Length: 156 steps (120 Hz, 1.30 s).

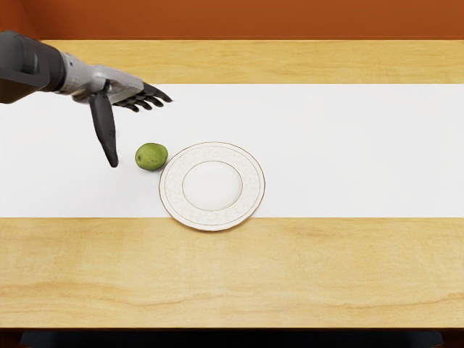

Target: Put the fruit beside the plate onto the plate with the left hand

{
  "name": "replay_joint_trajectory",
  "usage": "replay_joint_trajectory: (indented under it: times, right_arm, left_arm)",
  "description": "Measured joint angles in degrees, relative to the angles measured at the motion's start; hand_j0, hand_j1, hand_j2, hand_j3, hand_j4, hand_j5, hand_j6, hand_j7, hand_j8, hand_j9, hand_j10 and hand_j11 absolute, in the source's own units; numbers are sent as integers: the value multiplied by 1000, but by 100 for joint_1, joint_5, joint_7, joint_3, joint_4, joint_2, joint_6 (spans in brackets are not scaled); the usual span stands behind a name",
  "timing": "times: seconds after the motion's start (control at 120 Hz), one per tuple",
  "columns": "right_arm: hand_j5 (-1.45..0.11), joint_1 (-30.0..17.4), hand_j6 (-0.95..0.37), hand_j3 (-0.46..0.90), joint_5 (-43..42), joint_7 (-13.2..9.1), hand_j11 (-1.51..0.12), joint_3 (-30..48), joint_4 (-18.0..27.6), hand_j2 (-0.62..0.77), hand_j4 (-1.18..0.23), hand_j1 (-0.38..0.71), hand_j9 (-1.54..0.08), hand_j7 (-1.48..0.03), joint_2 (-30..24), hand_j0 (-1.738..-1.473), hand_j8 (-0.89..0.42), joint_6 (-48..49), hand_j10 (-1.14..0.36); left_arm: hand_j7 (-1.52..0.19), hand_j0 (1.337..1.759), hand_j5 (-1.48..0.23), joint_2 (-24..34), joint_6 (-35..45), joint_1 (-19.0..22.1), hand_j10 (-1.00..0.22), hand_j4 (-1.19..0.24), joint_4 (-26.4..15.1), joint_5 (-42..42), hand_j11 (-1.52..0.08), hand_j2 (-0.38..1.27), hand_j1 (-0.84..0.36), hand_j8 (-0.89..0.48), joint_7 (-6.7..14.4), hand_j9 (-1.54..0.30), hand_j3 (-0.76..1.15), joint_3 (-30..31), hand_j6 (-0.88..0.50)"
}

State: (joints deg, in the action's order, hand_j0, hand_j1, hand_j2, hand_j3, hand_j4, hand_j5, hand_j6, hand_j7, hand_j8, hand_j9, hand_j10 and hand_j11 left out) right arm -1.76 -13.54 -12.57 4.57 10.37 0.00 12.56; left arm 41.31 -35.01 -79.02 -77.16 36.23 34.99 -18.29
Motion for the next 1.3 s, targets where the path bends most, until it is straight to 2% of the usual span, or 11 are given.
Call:
replay_joint_trajectory:
  times: [0.233, 0.317, 0.433, 0.533, 0.642, 0.758, 0.875, 1.033, 1.3]
  right_arm:
    - [-28, 0, -22, 0, 0, 0, -28, 0, -2, -4, -22, -323, -28, -28, 0, -1658, -22, -1, -22]
    - [-28, 0, -22, 0, 0, 0, -28, 0, -1, -4, -22, -323, -28, -28, 0, -1658, -22, 0, -22]
    - [-28, 0, -22, 0, 0, 0, -28, 0, -1, -4, -22, -323, -28, -28, 0, -1658, -22, -1, -22]
    - [-28, 0, -22, 0, 0, 0, -28, 0, -3, -4, -22, -323, -28, -28, 0, -1658, -22, -1, -22]
    - [-28, 0, -22, 0, 0, 0, -28, 0, -2, -4, -22, -323, -28, -28, 0, -1658, -22, -1, -22]
    - [-28, 0, -22, 0, 0, 0, -28, 0, -2, -4, -22, -323, -28, -28, 0, -1658, -22, -1, -22]
    - [-28, 0, -22, 0, 0, 0, -28, 0, -3, -4, -22, -323, -28, -28, 0, -1658, -22, 0, -22]
    - [-29, 0, -22, 0, 0, 0, -29, 0, -1, -5, -22, -323, -29, -29, 0, -1658, -22, 0, -22]
    - [-28, 0, -22, 0, 0, 0, -28, 0, -2, -4, -22, -323, -28, -28, 0, -1658, -22, -1, -22]
  left_arm:
    - [-64, 1658, -64, 5, 590, 97, -51, -52, -710, 1400, -63, 10, 291, -53, 1, -64, 0, 38, -53]
    - [-65, 1658, -65, -30, 950, 119, -52, -53, -933, 1618, -65, 11, 290, -54, 1, -65, 0, 51, -54]
    - [-59, 1658, -60, -402, 1298, 431, -48, -49, -1110, 1721, -59, 10, 295, -49, 1, -59, 0, 69, -50]
    - [-45, 1658, -46, -472, 1462, 617, -37, -38, -1165, 1743, -45, 8, 308, -39, 1, -45, 0, 72, -39]
    - [-36, 1658, -36, -593, 1907, 638, -30, -31, -1195, 1861, -36, 7, 317, -31, 1, -36, 0, 77, -32]
    - [-30, 1658, -30, -836, 2609, 883, -25, -26, -1237, 2722, -30, 6, 323, -27, 1, -30, 0, 192, -27]
    - [-26, 1658, -26, -844, 3071, 931, -22, -23, -1251, 3311, -26, 5, 326, -23, 1, -26, 0, 491, -24]
    - [-24, 1658, -24, -844, 3257, 1120, -21, -21, -1231, 3510, -24, 6, 329, -22, 1, -24, 0, 731, -23]
    - [-23, 1658, -23, -1010, 3311, 1152, -20, -20, -1045, 3503, -22, 5, 330, -21, 1, -23, 0, 772, -22]
